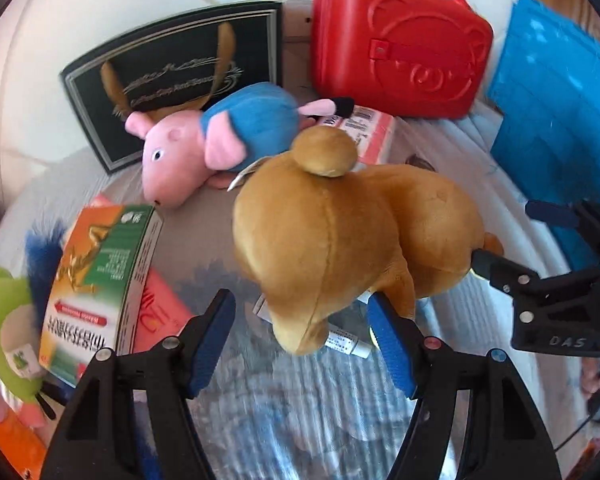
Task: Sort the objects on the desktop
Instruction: 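Grasp the brown teddy bear with right tool while left closes on it too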
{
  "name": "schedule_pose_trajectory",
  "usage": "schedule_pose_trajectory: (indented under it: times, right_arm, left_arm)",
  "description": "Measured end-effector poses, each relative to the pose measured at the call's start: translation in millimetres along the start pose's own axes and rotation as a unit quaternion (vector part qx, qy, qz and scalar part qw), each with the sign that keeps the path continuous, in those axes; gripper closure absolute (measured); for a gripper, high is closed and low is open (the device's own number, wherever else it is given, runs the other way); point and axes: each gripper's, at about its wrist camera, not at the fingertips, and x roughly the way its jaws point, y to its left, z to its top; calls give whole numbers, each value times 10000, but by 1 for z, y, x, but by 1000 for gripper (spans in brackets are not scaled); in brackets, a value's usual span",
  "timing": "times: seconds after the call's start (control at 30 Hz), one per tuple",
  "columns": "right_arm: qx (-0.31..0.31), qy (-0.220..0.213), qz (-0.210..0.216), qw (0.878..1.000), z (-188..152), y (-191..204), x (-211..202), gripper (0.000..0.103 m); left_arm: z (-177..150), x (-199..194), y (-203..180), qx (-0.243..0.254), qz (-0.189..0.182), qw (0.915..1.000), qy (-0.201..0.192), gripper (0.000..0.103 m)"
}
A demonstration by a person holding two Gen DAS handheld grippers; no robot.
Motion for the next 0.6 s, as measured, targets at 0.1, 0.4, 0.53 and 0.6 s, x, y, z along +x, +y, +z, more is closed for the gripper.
schedule_pose_trajectory:
  times: [0.1,0.4,0.53,0.6]
  right_arm:
    - [128,14,214,9997,-2,-7,0,8]
    - [-87,-85,925,9956,4,23,0,8]
    - [-37,-156,1065,9942,17,28,11,8]
    - [-45,-141,1183,9929,21,30,19,8]
  left_arm:
    - [2,15,-3,88,104,9998,156,35]
    - [3,33,19,-258,-171,9994,152,35]
    - [1,35,17,-22,11,9999,162,35]
    - [4,42,17,-41,136,9997,180,35]
